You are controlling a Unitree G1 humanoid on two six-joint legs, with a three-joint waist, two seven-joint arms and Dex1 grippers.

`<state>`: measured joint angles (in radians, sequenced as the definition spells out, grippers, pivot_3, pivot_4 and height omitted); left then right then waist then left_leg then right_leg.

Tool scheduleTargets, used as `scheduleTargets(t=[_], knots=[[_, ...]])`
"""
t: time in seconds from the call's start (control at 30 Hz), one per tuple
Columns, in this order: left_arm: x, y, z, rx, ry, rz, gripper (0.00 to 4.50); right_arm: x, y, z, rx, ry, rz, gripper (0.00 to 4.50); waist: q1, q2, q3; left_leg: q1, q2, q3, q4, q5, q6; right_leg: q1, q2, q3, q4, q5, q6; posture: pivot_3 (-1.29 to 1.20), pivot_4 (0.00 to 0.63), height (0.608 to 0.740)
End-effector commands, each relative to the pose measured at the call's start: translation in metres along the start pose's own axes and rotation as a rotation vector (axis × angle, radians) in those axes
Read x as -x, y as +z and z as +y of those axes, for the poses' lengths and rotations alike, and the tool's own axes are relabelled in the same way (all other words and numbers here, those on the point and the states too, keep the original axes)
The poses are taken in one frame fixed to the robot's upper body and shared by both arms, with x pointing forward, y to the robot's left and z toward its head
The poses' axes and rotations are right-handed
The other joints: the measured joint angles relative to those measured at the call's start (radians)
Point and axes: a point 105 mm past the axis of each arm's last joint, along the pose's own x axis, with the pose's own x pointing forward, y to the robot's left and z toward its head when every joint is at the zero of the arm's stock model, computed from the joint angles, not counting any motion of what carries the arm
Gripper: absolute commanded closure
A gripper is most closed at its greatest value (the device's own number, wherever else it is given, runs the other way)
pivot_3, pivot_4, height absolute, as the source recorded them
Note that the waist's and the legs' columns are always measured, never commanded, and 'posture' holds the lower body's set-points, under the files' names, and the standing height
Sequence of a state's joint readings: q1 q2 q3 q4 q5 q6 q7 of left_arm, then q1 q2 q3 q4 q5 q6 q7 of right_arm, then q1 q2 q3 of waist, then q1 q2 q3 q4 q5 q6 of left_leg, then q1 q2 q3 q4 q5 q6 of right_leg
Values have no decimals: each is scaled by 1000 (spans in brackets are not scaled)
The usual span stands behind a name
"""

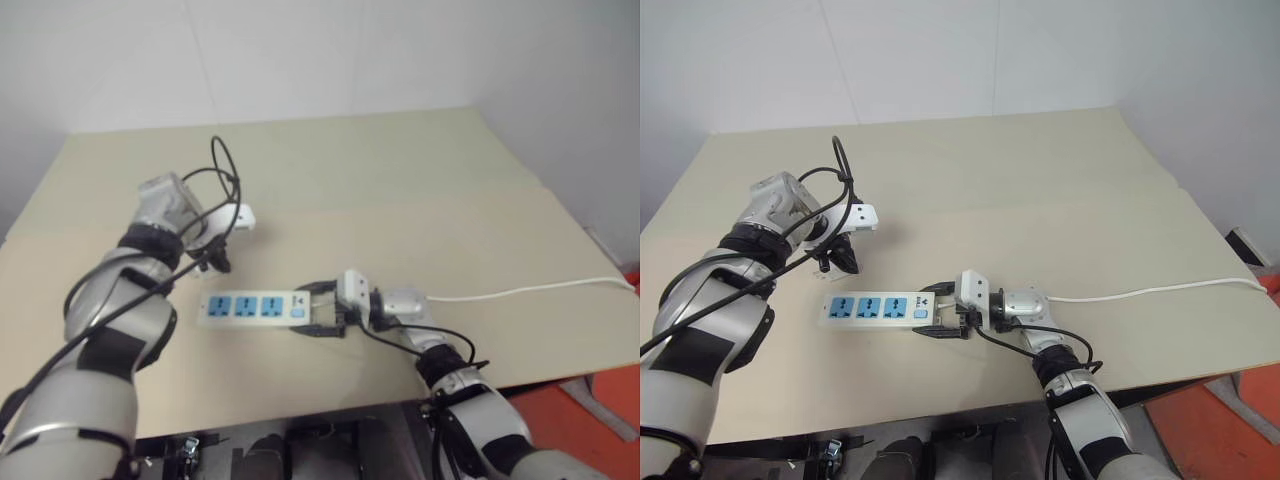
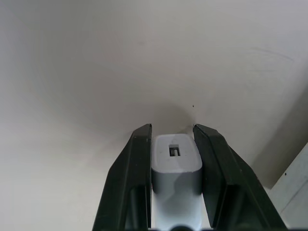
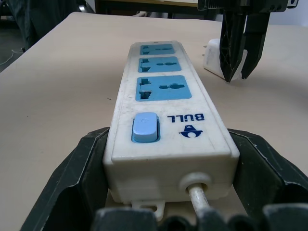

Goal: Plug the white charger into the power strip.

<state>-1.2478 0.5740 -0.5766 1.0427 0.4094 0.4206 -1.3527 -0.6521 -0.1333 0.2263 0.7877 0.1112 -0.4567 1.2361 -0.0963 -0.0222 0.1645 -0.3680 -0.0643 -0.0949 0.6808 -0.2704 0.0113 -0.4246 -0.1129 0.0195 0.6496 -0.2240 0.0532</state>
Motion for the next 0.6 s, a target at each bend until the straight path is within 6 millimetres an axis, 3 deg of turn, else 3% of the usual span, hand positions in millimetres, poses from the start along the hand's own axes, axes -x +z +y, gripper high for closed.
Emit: scheduleTargets(t=[0.03, 0.2, 0.33, 0.4, 0.5, 0.6], knots=[[9, 7, 5, -3, 24, -38, 3496, -2, -14, 12, -40, 31, 41, 1086, 0, 0, 0, 0, 0, 0, 0, 0, 0, 0, 0, 0, 0, 0, 0, 0, 150, 740], [40, 39, 4, -29, 9, -255, 3496, 1, -17, 17, -57, 51, 44, 1086, 1, 0, 0, 0, 0, 0, 0, 0, 0, 0, 0, 0, 0, 0, 0, 0, 150, 740], [82, 74, -2, -26, -30, -610, 3496, 4, -18, 22, -75, 75, 45, 1086, 2, 0, 0, -1, 1, 0, 0, 0, 0, 0, 0, 0, 0, 0, 0, 0, 150, 740], [111, 93, -7, -10, -48, -919, 3496, 7, -20, 26, -95, 100, 47, 1086, 2, 0, 0, -1, 1, -1, 0, -1, -1, 0, 0, 0, -1, 0, 0, 0, 150, 740], [131, 98, -20, -8, -81, -1169, 3496, 12, -23, 29, -123, 114, 52, 1086, 2, 1, -2, -1, 4, -1, 0, -2, -3, 0, 0, 0, -1, 0, 0, 0, 150, 740], [128, 91, -42, -36, -113, -1330, 3496, 14, -29, 33, -130, 118, 77, 1086, 3, 4, -7, 0, 4, -1, 0, -2, -6, 0, 0, 0, -2, 0, 0, 0, 150, 740]])
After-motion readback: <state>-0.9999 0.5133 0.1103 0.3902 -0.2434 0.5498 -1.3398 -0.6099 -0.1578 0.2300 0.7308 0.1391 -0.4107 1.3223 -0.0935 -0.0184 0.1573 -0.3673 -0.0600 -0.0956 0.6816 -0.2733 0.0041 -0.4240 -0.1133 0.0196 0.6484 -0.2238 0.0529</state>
